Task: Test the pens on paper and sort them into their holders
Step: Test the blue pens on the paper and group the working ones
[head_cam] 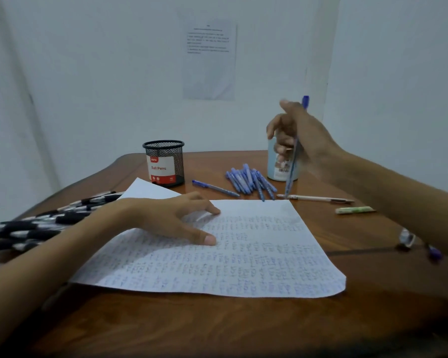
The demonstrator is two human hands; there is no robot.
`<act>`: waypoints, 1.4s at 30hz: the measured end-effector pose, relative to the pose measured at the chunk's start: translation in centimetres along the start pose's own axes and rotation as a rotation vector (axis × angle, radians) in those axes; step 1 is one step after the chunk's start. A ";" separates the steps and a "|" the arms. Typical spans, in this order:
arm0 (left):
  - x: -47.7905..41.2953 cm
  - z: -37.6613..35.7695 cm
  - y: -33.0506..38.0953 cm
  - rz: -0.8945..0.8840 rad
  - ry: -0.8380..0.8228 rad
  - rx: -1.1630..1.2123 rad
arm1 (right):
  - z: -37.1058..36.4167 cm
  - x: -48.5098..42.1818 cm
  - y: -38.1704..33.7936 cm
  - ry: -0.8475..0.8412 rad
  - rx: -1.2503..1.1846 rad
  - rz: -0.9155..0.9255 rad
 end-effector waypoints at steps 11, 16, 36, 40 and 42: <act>0.2 0.0 0.1 -0.012 0.013 0.007 | -0.6 3.9 4.8 -0.194 -0.101 -0.392; 0.2 0.0 0.1 -0.013 0.009 0.022 | -2.3 5.4 5.5 -0.110 -0.239 -0.411; -0.1 -0.1 0.0 -0.020 0.002 0.037 | -4.8 6.9 5.7 -0.350 0.083 -0.130; -0.3 -0.1 -0.2 -0.028 0.008 0.044 | -5.0 7.1 5.5 -0.385 0.100 -0.110; -0.4 -0.1 -0.2 -0.025 0.013 0.039 | -5.0 6.9 5.7 -0.382 0.109 -0.101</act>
Point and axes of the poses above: each hand's wrist, its own x-axis away from the middle knuckle, its own z-axis out of the back of the hand, y = z × x, the point moved 6 cm from there along -x, towards the middle knuckle, and after that the axes turned 13 degrees about z, right-handed, at the moved point
